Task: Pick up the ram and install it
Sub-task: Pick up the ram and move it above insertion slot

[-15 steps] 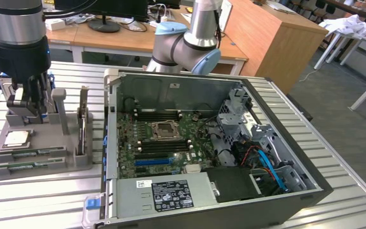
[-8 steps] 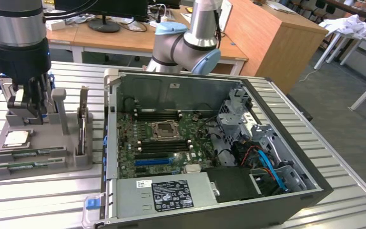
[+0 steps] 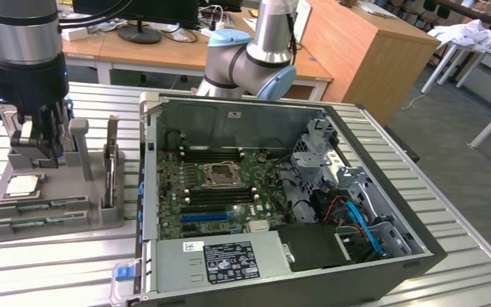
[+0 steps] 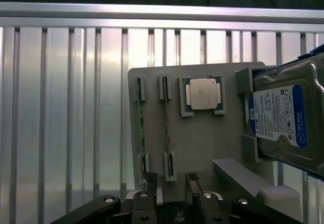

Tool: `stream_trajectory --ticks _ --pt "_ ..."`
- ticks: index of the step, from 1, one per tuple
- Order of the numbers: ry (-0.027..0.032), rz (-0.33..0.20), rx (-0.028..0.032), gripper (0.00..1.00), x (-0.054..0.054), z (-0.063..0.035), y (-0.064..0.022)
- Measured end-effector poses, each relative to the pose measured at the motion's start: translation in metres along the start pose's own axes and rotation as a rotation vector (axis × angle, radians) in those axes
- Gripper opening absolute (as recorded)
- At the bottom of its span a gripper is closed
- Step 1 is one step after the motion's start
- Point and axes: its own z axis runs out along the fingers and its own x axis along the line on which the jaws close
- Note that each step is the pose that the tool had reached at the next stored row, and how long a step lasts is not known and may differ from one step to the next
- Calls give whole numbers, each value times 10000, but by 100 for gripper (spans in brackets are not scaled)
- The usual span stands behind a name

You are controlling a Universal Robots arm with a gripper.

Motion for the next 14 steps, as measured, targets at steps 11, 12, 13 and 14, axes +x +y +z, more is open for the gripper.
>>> stream_trajectory --ticks 11,12,13,14 --pt "0 0 0 36 1 39 -2" --pt "0 0 0 36 2 42 -2" --pt "0 0 0 36 2 46 -2" --pt "0 0 0 36 2 49 -2"
